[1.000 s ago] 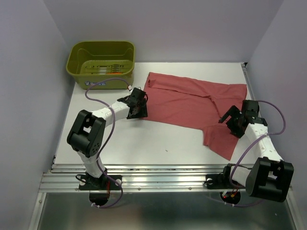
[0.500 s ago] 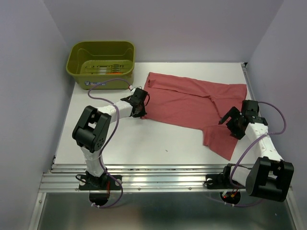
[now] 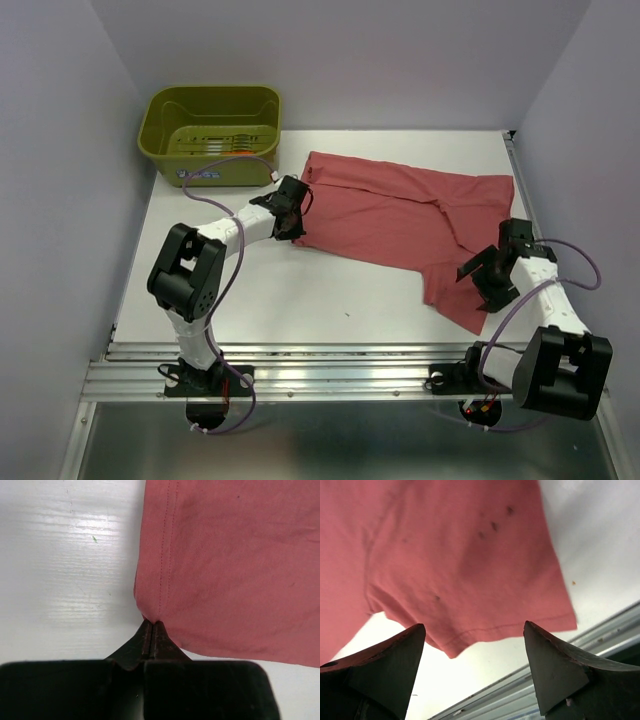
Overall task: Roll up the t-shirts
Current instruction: Fold the T-shirt at the center of the board.
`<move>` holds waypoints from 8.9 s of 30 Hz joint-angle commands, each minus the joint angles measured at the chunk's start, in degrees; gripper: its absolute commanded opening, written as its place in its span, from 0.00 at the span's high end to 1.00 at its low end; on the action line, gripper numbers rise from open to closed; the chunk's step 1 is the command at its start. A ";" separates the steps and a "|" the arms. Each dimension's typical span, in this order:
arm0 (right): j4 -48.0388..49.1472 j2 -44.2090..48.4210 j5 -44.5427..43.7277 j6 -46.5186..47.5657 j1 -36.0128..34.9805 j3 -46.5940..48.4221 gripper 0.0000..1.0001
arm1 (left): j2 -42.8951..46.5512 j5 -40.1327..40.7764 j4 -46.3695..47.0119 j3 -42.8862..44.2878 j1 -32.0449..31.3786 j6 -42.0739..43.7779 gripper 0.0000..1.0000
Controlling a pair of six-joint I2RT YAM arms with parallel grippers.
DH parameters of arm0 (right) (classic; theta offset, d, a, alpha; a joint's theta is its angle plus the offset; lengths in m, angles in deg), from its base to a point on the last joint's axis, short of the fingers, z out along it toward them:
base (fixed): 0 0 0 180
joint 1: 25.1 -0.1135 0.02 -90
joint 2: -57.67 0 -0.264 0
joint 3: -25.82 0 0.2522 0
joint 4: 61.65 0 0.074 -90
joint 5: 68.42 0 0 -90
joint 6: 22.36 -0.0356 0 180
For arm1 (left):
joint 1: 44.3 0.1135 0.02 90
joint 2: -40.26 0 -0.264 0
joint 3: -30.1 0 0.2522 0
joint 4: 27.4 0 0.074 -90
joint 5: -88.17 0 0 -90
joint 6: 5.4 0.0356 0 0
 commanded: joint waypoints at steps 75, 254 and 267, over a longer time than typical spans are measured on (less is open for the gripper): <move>6.15 -7.51 -5.53 4.33 -0.32 18.37 0.99 | 5.41 -2.97 -7.76 7.69 2.54 -0.33 1.00; 46.48 -43.34 14.33 7.06 -12.26 32.57 0.16 | 11.48 5.02 -10.57 2.50 -2.21 0.90 0.33; 40.59 -48.46 7.13 9.60 -15.43 43.50 0.16 | 9.46 5.11 -10.57 3.03 -2.12 0.81 0.33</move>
